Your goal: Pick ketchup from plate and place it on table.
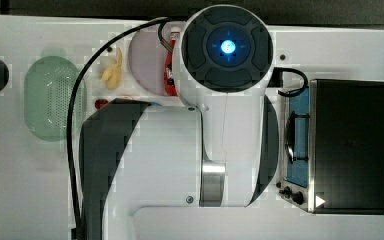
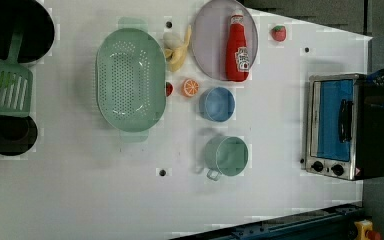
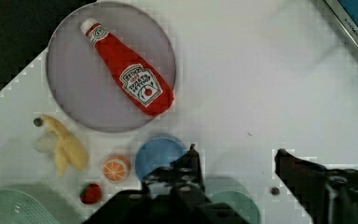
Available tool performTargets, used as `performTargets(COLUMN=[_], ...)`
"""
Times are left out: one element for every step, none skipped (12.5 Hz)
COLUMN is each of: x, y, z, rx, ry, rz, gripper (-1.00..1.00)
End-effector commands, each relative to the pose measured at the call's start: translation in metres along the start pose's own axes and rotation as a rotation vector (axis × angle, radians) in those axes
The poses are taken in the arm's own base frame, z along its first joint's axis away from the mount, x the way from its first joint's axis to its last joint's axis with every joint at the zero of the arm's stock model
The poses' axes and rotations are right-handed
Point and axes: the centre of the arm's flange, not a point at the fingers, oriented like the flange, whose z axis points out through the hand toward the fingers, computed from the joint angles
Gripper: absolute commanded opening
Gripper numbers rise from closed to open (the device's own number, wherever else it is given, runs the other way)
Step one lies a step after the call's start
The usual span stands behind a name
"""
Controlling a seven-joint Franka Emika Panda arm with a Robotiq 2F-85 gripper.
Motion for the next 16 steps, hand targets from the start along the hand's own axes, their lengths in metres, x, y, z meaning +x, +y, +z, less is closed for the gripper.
performTargets(x=[-0.056, -0.056, -0.055, -0.052, -0.049, -0.045, -0.041, -0.036, -0.032, -0.027, -0.022, -0.017, -0.013, -0.008, -0.004, -0.001], y=[0.072, 0.071, 0.070, 0.066, 0.061, 0.054, 0.046, 0.037, 0.028, 0.018, 0.007, -0.004, -0.015, -0.025, -0.034, -0.042], z=[-0.042, -0.041, -0.039, -0.034, -0.027, -0.017, -0.005, 0.009, 0.024, 0.039, 0.055, 0.072, 0.089, 0.108, 0.127, 0.147], rx=[-0.036, -0.037, -0.038, -0.037, -0.039, -0.042, -0.048, -0.051, -0.055, -0.055, -0.047, -0.039, -0.027, -0.018, -0.008, -0.002], ry=[-0.013, -0.014, -0.016, -0.016, -0.019, -0.025, -0.032, -0.037, -0.043, -0.047, -0.043, -0.040, -0.035, -0.033, -0.031, -0.034], rz=[0.117, 0.117, 0.115, 0.111, 0.105, 0.097, 0.089, 0.080, 0.071, 0.060, 0.049, 0.039, 0.027, 0.013, -0.001, -0.021], gripper=[0.59, 0.81, 0.99, 1.00, 1.00, 1.00, 1.00, 1.00, 1.00, 1.00, 1.00, 1.00, 1.00, 1.00, 1.00, 1.00])
